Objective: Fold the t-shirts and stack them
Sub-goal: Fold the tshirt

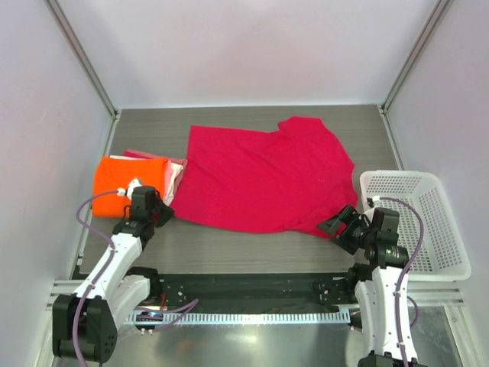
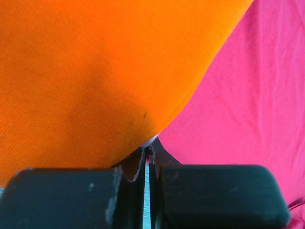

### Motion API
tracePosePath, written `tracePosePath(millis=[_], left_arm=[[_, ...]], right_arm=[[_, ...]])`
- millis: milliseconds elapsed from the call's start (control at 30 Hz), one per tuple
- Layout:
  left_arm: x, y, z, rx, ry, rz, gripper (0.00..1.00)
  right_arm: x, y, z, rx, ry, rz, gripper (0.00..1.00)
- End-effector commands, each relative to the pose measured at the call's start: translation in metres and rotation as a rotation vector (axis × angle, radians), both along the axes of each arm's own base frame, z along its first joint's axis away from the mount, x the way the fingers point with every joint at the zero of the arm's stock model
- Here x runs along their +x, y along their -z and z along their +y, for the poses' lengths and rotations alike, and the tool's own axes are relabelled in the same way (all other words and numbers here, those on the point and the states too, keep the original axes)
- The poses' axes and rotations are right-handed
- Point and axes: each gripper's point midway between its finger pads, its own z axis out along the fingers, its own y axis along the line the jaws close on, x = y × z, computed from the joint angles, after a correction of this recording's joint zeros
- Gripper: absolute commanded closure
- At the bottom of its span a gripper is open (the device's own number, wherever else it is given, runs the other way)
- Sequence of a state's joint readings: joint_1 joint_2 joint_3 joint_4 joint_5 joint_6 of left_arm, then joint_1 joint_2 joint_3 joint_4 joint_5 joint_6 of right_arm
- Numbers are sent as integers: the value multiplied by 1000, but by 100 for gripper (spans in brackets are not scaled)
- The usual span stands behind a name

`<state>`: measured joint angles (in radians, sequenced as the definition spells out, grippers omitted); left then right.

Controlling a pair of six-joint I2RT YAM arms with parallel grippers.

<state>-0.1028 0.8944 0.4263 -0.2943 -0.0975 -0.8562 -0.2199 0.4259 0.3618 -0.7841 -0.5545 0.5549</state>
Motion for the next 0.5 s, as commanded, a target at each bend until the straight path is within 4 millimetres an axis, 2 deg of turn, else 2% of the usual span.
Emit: tracePosePath(millis=[0, 67, 100, 167, 200, 267, 300, 333, 367, 400, 467], left_arm=[[5, -4, 5, 26, -16, -37, 100], [5, -5, 6, 30, -15, -44, 100], [4, -4, 7, 37, -11, -41, 100], [4, -5, 7, 41, -7, -46, 100], [4, -5, 7, 45, -4, -45, 100], [4, -5, 7, 50, 0, -44, 100], [4, -4, 7, 50, 5, -40, 100], [5, -5, 7, 54, 8, -39, 100], [5, -6, 6, 53, 13, -37, 100], [5, -6, 6, 54, 17, -34, 100], [5, -8, 6, 55, 19, -26, 100]], right_arm=[[21, -13, -13, -33, 62, -47, 19], [36, -18, -14, -17, 76, -53, 26], [45, -21, -16, -23, 76, -77, 35], [56, -28, -19, -41, 77, -74, 41], [62, -23, -20, -42, 72, -41, 43], [80, -32, -27, -110, 91, -63, 44], [86, -27, -30, -142, 91, -42, 44], [93, -24, -41, -204, 128, -29, 44], [101, -31, -39, -225, 115, -43, 45], [106, -23, -41, -249, 114, -8, 46], [116, -21, -47, -310, 129, 2, 47]])
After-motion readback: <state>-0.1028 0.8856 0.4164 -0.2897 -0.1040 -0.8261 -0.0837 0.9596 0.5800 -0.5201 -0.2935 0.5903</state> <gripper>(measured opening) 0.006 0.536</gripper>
